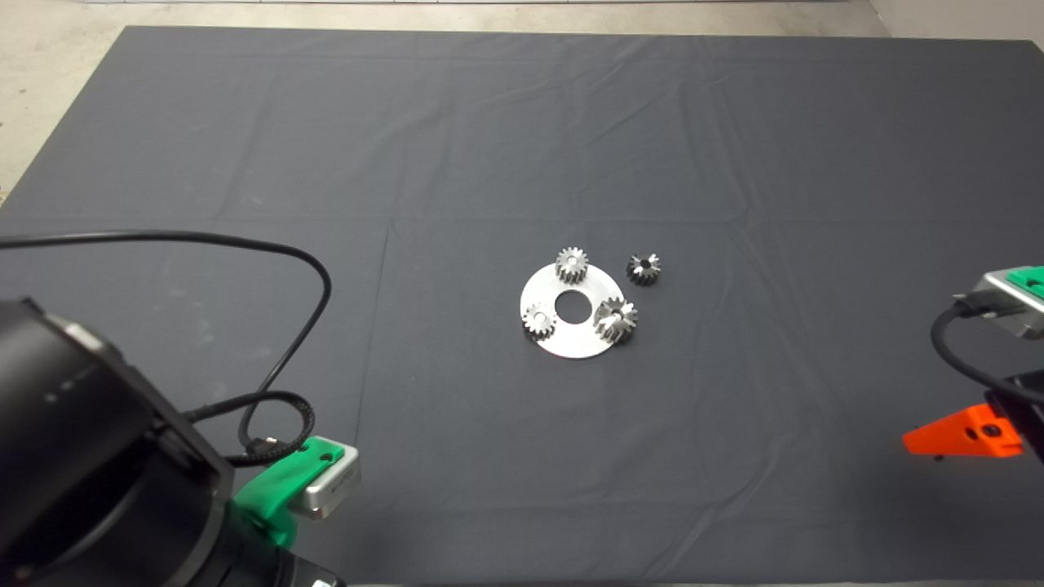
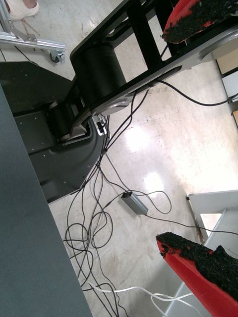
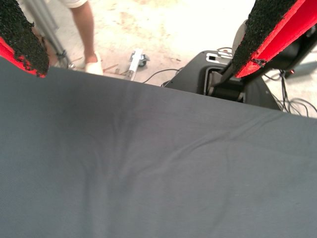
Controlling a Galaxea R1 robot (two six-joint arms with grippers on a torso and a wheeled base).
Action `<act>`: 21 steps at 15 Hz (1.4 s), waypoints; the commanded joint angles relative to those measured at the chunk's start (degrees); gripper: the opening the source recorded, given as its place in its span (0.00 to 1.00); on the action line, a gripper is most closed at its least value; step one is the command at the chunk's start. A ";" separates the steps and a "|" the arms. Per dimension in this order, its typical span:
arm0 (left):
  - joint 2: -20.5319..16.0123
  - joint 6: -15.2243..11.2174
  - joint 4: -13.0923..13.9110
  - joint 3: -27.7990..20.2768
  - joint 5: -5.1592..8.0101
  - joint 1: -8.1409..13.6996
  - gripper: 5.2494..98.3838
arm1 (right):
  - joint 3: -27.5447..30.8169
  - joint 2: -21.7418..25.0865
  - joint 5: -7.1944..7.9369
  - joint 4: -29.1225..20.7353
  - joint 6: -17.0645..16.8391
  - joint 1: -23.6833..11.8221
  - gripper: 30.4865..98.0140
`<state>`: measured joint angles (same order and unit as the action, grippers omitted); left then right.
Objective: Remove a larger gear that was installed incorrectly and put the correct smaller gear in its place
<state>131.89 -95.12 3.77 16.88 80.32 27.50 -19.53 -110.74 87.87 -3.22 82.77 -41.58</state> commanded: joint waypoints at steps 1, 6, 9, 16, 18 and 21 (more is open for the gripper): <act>-0.17 -0.24 0.80 -0.82 0.10 0.63 1.00 | -7.70 -12.06 1.60 0.87 -1.78 -0.61 1.00; -0.18 -0.24 0.80 -0.82 0.00 0.63 1.00 | -23.10 -30.54 1.08 13.78 -8.65 6.79 1.00; -0.18 -0.24 0.60 -0.82 0.10 0.63 1.00 | -28.22 -38.45 1.34 20.31 -12.55 9.71 1.00; -0.44 -0.15 0.01 -0.73 0.18 0.63 1.00 | -32.13 -42.14 1.60 30.12 -12.91 14.86 1.00; -0.44 -0.15 0.10 -0.73 0.18 0.63 1.00 | -32.39 -42.28 1.60 31.34 -13.08 16.39 1.00; -0.44 -0.10 0.19 -0.82 0.36 0.63 1.00 | -32.44 -42.46 1.51 31.43 -12.99 16.93 1.00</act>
<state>131.54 -95.12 3.57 16.88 80.53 27.49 -51.65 -153.15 87.30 25.69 70.03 -24.32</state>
